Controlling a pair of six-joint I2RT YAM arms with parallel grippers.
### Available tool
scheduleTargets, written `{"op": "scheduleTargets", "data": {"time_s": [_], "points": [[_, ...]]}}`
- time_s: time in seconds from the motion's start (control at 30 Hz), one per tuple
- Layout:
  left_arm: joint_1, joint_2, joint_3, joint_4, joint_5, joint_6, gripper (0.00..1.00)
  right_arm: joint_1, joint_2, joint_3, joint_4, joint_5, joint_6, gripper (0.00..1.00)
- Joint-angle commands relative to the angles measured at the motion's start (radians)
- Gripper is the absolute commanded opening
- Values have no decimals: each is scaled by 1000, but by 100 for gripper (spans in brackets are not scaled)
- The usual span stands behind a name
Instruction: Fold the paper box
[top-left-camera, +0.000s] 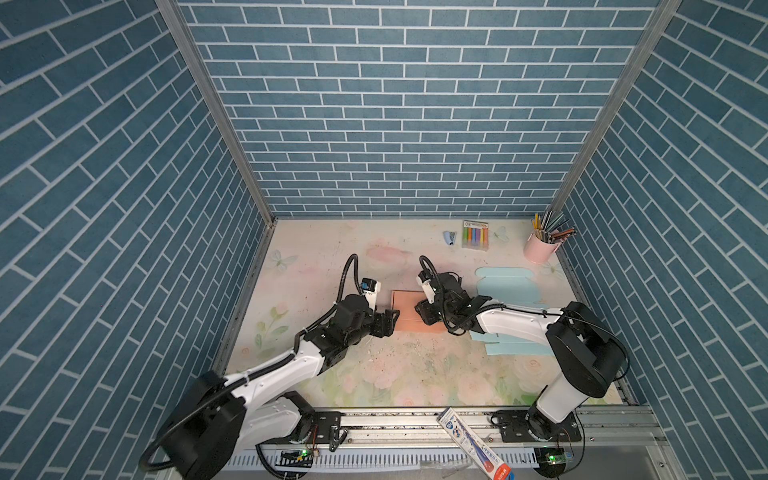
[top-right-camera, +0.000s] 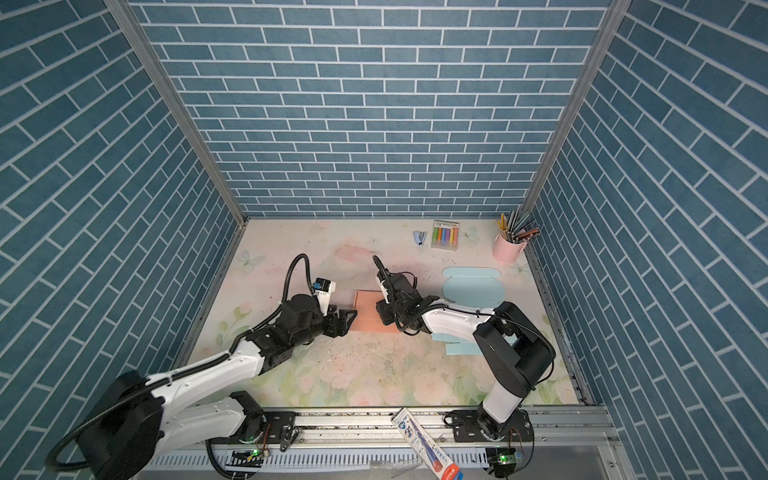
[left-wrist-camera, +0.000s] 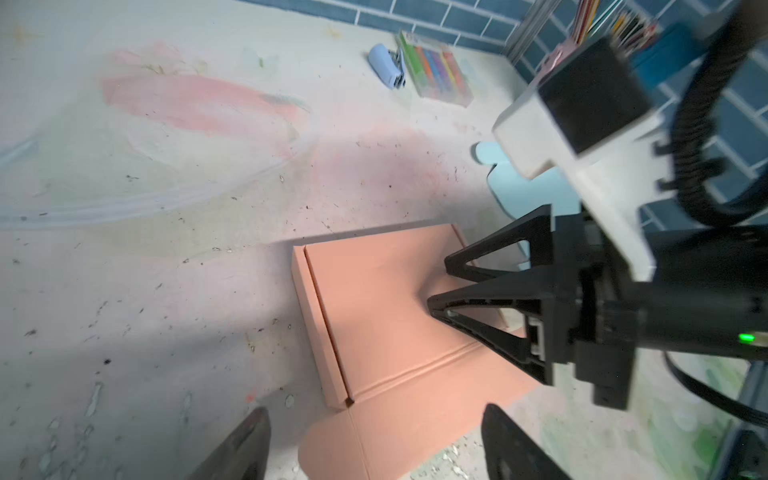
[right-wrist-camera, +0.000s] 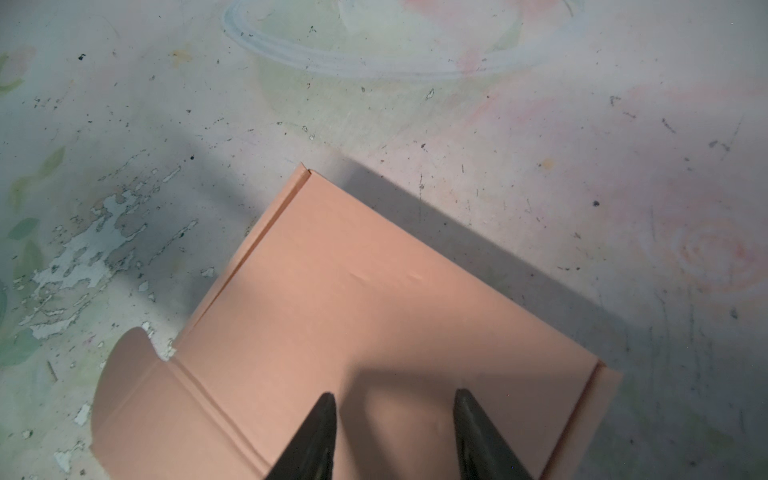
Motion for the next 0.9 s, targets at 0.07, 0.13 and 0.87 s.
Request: {"op": "scheduleTargets", "data": {"time_s": [0.07,0.13,0.87], "points": [[23,177,85,2,-53,38,67,5,-51,-19,-3,-25,27,45],[26,209,90,9,-57,48,63,2,-71,-16,-18,-23,33,46],[-16,252,34,64,-25,24,35,-220,-221,-213,48,-342,215,51]]}}
